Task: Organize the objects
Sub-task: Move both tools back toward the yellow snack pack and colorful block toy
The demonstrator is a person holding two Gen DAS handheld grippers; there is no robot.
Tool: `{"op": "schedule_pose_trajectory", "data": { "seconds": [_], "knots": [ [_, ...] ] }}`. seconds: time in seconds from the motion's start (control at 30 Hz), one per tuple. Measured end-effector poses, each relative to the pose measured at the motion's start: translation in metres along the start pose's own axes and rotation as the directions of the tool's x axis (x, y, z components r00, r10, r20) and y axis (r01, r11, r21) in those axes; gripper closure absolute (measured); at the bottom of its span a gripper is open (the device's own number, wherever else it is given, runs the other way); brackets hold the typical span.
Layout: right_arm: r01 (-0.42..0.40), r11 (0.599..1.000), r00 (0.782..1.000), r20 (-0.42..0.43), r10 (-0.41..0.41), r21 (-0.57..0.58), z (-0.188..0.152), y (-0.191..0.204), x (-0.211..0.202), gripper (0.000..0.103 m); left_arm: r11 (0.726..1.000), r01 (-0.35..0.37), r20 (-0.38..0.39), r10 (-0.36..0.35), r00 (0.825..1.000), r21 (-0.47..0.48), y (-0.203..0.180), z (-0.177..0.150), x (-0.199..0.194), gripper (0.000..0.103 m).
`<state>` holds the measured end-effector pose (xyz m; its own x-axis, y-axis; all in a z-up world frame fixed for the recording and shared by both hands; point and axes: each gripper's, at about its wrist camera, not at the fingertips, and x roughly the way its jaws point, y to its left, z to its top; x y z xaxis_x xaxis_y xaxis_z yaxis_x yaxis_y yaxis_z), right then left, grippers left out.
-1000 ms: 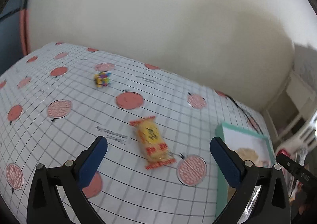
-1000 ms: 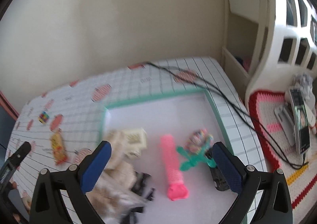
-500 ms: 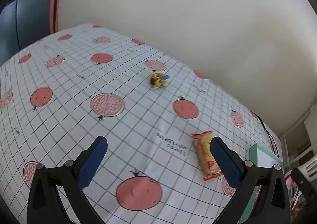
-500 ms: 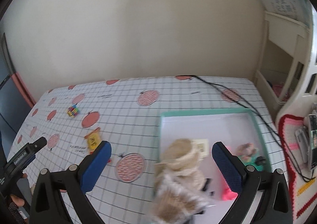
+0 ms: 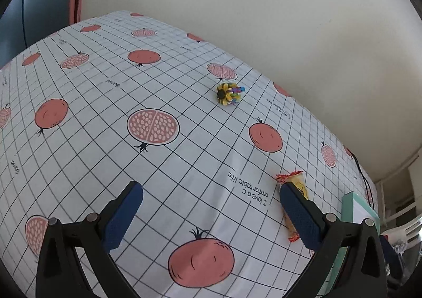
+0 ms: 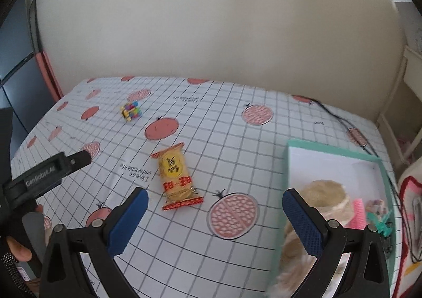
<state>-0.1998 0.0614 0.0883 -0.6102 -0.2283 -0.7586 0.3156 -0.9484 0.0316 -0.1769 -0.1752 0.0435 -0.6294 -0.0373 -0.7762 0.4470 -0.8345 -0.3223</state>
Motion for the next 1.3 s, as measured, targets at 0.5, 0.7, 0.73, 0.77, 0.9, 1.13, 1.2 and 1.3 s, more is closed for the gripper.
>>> {"op": "schedule_pose_trajectory", "data": {
  "seconds": [0.5, 0.7, 0.73, 0.77, 0.9, 1.13, 1.2, 1.3],
  "knots": [
    [0.019, 0.996, 0.995, -0.094, -0.027, -0.083, 0.002, 0.023, 0.053, 0.0, 0.994, 0.005, -0.012, -0.004, 1.0, 0.112, 0.023, 0.053, 0.035, 0.0],
    [0.028, 0.994, 0.993, -0.111, -0.039, -0.104, 0.01, 0.024, 0.072, 0.0, 0.984, 0.012, -0.015, -0.009, 1.0, 0.179, 0.017, 0.066, 0.057, 0.0],
    [0.029, 0.994, 0.993, -0.113, -0.041, -0.109, 0.011, 0.025, 0.076, 0.0, 0.983, 0.014, -0.015, -0.011, 1.0, 0.185, 0.016, 0.068, 0.061, 0.0],
    [0.03, 0.993, 0.992, -0.117, -0.044, -0.115, 0.012, 0.025, 0.08, 0.0, 0.981, 0.019, -0.018, -0.016, 1.0, 0.193, 0.014, 0.07, 0.066, 0.0],
    [0.026, 0.991, 0.99, -0.134, -0.044, -0.131, 0.014, 0.027, 0.096, 0.0, 0.975, 0.022, -0.017, -0.019, 1.0, 0.222, 0.006, 0.079, 0.081, 0.0],
    [0.022, 0.986, 0.989, -0.142, -0.046, -0.164, 0.016, 0.024, 0.114, 0.0, 0.971, 0.021, -0.004, -0.021, 1.0, 0.238, -0.005, 0.099, 0.105, 0.0],
    [0.025, 0.985, 0.988, -0.144, -0.05, -0.171, 0.017, 0.023, 0.117, 0.0, 0.974, 0.032, -0.008, -0.031, 0.999, 0.224, -0.006, 0.103, 0.109, 0.0],
    [0.021, 0.984, 0.989, -0.142, -0.046, -0.178, 0.018, 0.021, 0.12, 0.0, 0.972, 0.026, -0.003, -0.027, 1.0, 0.234, -0.012, 0.107, 0.114, 0.0]
  ]
}}
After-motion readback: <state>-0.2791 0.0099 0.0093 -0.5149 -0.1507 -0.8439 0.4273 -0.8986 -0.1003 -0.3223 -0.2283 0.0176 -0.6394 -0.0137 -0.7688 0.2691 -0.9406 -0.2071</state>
